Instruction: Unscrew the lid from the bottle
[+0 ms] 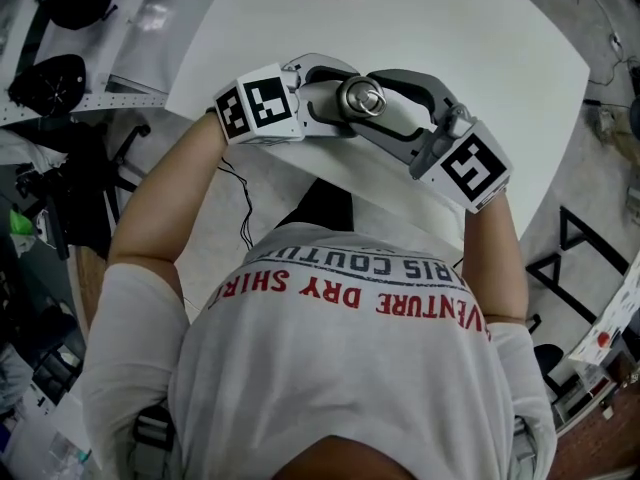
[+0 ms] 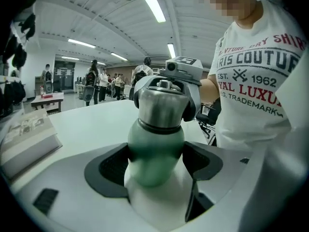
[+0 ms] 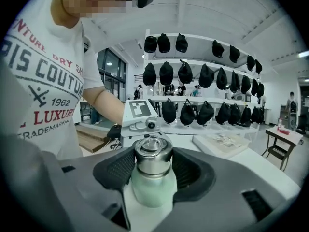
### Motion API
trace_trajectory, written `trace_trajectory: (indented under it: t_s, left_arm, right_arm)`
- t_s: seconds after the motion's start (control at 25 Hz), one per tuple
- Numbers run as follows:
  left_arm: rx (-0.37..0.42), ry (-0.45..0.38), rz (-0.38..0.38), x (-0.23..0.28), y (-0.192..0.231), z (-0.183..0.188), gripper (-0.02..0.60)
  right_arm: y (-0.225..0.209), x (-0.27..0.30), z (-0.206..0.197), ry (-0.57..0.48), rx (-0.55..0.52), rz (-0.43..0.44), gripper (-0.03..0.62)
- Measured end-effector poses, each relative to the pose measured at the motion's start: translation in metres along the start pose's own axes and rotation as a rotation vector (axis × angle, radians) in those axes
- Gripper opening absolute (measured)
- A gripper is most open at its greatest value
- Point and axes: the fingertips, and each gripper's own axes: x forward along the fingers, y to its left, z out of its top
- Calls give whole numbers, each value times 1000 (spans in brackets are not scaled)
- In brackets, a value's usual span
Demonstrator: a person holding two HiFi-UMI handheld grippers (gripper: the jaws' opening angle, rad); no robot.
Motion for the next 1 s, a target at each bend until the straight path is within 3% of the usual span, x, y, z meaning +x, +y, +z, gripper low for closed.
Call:
trace_trajectory:
  t_s: [0.16,0.36,0.72,1.0]
  left_arm:
    - [4,5,-25,-2,0,-1,357]
    - [-6,-10,-6,-2,1,-1,357]
    - [-49,-34,65,-9,0,-2,357]
    - [-111,-106,179,-38,-7,4,356]
  right_arm:
    - [0,3,0,13,-15,58,247]
    - [-1,3,1,9,-19,60,247]
    - [-1,1,12,-36,6,17,247]
    - [-2,-18,42,-123,40,-77,247]
